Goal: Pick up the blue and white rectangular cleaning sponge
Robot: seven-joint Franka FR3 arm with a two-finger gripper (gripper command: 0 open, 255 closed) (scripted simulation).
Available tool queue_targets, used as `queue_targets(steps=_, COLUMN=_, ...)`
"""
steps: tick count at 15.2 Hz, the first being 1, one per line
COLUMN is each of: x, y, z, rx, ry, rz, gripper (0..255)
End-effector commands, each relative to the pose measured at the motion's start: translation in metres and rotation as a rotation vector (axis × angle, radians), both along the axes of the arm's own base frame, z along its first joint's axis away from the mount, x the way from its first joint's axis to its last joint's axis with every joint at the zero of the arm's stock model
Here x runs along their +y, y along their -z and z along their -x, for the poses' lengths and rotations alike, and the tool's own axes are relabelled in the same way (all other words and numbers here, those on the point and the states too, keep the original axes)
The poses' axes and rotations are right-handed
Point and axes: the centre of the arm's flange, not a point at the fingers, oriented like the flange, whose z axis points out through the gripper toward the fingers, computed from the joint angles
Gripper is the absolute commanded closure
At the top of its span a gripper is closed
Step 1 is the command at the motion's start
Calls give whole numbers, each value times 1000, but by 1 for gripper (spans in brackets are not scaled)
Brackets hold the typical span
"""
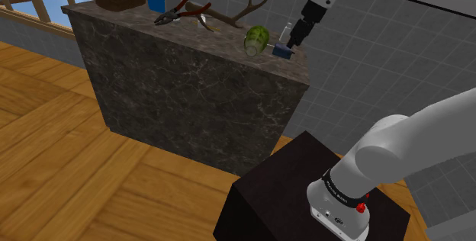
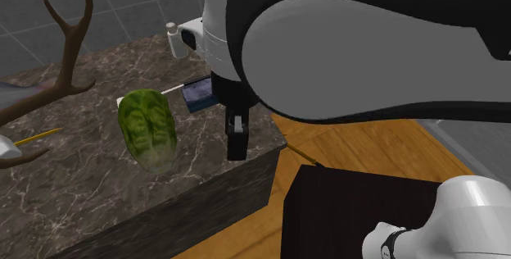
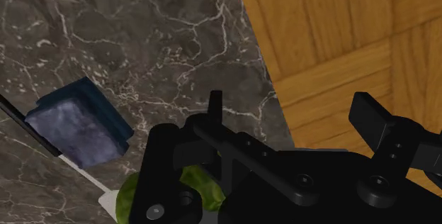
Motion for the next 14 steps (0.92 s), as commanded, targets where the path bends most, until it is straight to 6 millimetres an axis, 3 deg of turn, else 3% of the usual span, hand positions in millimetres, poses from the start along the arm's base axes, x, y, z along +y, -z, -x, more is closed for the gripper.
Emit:
queue_targets(steps=1, x=-20, y=9, z=-16, rx=-7, ry=-26, rz=-1, gripper=0)
queue_targets(steps=14, x=-132, y=54, z=-141, rx=-51, ry=-182, rz=-19, gripper=0)
